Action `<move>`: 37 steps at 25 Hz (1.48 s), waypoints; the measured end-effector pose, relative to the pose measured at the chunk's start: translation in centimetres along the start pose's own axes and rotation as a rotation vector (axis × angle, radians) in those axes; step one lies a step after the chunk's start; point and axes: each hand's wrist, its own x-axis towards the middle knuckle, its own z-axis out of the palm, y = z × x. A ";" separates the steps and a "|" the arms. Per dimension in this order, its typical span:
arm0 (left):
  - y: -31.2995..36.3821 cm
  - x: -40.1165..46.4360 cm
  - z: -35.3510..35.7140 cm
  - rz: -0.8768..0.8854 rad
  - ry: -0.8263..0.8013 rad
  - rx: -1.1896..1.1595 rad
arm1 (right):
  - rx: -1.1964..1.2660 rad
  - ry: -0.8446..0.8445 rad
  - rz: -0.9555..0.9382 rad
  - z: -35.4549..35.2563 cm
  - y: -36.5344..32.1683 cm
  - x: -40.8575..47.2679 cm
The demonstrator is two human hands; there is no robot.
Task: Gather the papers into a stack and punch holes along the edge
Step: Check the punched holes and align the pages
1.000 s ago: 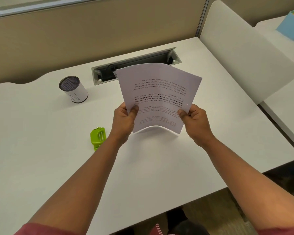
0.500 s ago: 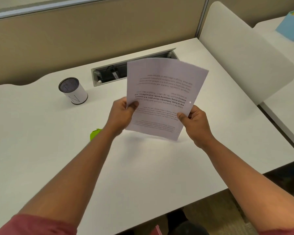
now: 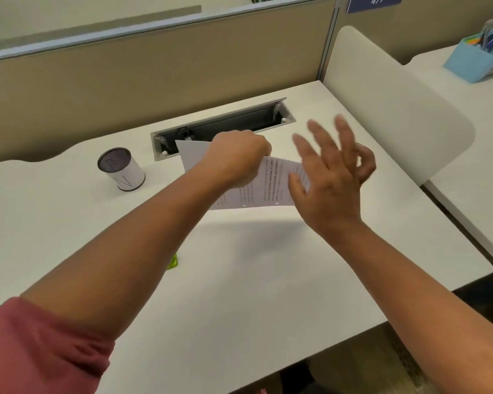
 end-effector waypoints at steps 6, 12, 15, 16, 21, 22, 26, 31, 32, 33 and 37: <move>3.3 0.2 -1.3 0.055 -0.100 0.194 | -0.128 -0.516 0.103 -0.5 -1.1 2.1; 0.9 -0.2 3.6 0.131 0.401 0.119 | 0.089 -0.544 0.312 0.1 1.6 1.3; 0.2 -2.9 6.3 -0.127 0.679 -0.067 | 0.334 -0.509 0.515 0.1 3.6 0.3; 0.5 -3.7 7.0 -0.243 0.710 -0.218 | 0.386 -0.496 0.564 0.1 4.1 -0.2; 0.7 -4.8 10.7 -0.753 0.324 -1.408 | 0.773 -0.423 0.839 0.3 5.1 -2.0; 0.6 -4.9 11.4 -0.775 0.233 -1.587 | 0.849 -0.423 0.878 0.3 5.1 -2.2; 0.0 -5.0 12.8 -0.668 0.188 -1.968 | 1.030 -0.434 0.904 0.5 5.1 -3.0; -0.4 -5.1 12.1 -0.523 0.221 -1.945 | 1.122 -0.369 0.880 1.5 5.3 -3.9; -0.3 -5.2 12.0 -0.523 0.266 -1.878 | 1.133 -0.372 0.873 1.7 5.3 -4.1; -0.2 -5.2 11.9 -0.522 0.310 -1.808 | 1.146 -0.378 0.867 1.9 5.4 -4.3; 0.4 -5.7 11.5 -0.473 0.414 -1.601 | 1.209 -0.364 0.826 2.7 5.0 -4.3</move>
